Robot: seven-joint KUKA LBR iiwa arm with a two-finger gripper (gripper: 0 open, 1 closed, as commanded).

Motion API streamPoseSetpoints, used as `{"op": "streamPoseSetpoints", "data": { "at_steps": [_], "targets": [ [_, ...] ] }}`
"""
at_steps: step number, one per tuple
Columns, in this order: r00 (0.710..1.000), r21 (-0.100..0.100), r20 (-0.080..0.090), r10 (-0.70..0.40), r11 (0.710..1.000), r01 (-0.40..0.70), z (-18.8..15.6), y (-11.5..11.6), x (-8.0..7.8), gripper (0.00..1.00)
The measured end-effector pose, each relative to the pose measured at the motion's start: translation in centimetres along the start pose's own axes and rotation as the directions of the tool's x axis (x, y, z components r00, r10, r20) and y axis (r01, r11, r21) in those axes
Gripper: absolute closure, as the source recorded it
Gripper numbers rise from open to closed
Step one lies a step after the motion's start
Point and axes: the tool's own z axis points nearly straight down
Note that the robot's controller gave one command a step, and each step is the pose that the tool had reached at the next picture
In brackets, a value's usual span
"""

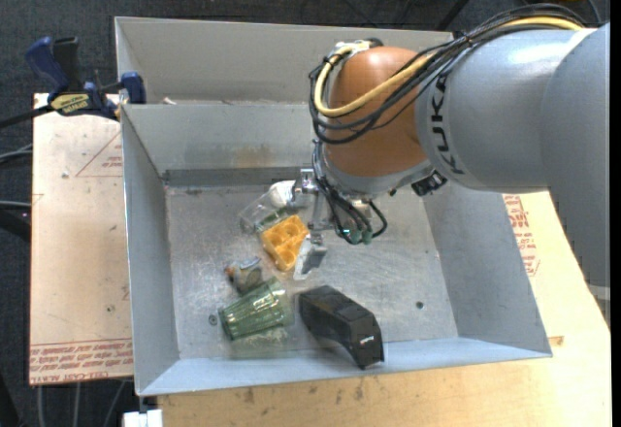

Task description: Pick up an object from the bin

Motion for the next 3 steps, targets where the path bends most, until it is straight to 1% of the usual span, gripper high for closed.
{"op": "streamPoseSetpoints", "data": {
  "at_steps": [1, 2, 3],
  "targets": [
    [1.0, -0.007, 0.004, 0.023, 1.0, -0.023, 7.1, -1.2, -7.5, 1.0],
    [1.0, -0.008, 0.004, 0.024, 1.0, -0.024, 7.1, -1.2, -7.5, 1.0],
    [0.996, 0.0, 0.004, 0.088, 0.996, -0.088, -5.2, -0.2, -7.2, 1.0]
  ]
}}
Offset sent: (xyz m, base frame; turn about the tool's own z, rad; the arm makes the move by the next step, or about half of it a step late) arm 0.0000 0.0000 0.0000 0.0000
